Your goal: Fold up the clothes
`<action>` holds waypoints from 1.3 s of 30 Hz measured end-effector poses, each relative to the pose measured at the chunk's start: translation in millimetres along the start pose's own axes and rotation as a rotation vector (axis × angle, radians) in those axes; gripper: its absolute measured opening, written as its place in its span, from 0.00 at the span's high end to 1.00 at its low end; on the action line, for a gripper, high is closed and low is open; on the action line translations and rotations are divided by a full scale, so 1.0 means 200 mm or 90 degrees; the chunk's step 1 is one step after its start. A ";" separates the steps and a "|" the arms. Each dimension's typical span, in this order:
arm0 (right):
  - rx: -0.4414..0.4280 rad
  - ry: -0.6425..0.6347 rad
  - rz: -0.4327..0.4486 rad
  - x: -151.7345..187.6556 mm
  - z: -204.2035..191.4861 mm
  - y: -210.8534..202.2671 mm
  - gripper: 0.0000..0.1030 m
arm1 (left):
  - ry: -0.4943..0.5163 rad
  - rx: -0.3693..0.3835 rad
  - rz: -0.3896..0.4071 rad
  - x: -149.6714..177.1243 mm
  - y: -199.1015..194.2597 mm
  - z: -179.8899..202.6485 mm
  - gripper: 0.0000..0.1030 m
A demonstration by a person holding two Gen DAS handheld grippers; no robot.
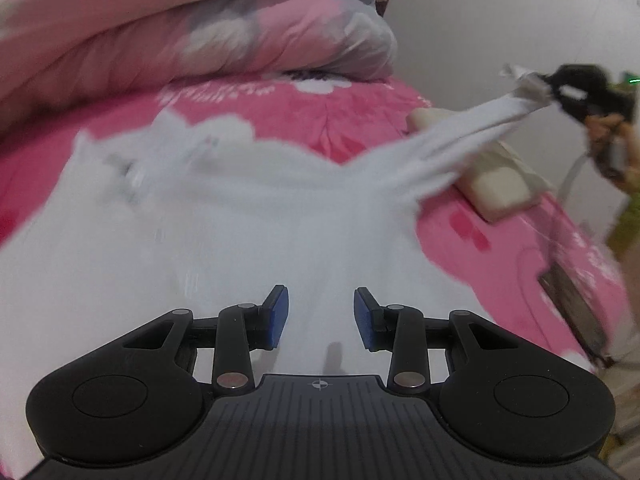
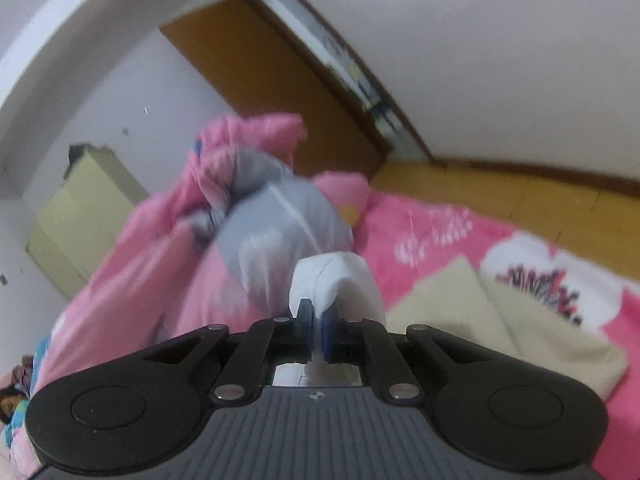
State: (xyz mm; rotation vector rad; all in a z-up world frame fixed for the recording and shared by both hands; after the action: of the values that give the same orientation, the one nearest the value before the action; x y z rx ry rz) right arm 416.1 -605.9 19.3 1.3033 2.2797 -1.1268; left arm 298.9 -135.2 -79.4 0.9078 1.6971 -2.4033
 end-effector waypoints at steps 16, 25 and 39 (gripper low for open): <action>-0.175 -0.045 -0.045 0.08 -0.46 0.01 0.96 | -0.039 -0.023 -0.028 -0.35 0.38 -0.12 0.65; -0.309 -0.148 -0.170 0.46 -1.15 -0.14 0.95 | -0.152 -0.024 0.090 0.00 -0.69 -0.42 0.54; -0.377 -0.377 -0.464 1.72 -1.67 -0.30 0.92 | -0.216 -0.144 0.282 0.74 -2.03 -0.55 0.36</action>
State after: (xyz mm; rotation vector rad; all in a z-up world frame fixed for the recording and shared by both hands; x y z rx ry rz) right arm 219.3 -166.9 69.3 -0.1022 2.3430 -0.7460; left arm 72.0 161.5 164.4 0.7016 1.4250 -1.9035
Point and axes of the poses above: each gripper's, at about its wrist camera, not at the fingertips, and y roughly the way its jaws point, z to its right, x to its underside, the point moved 8 cm from there along y, roughly the way its jaws point, and after that the axes turned 15 degrees about -z, right-handed, at the moved point
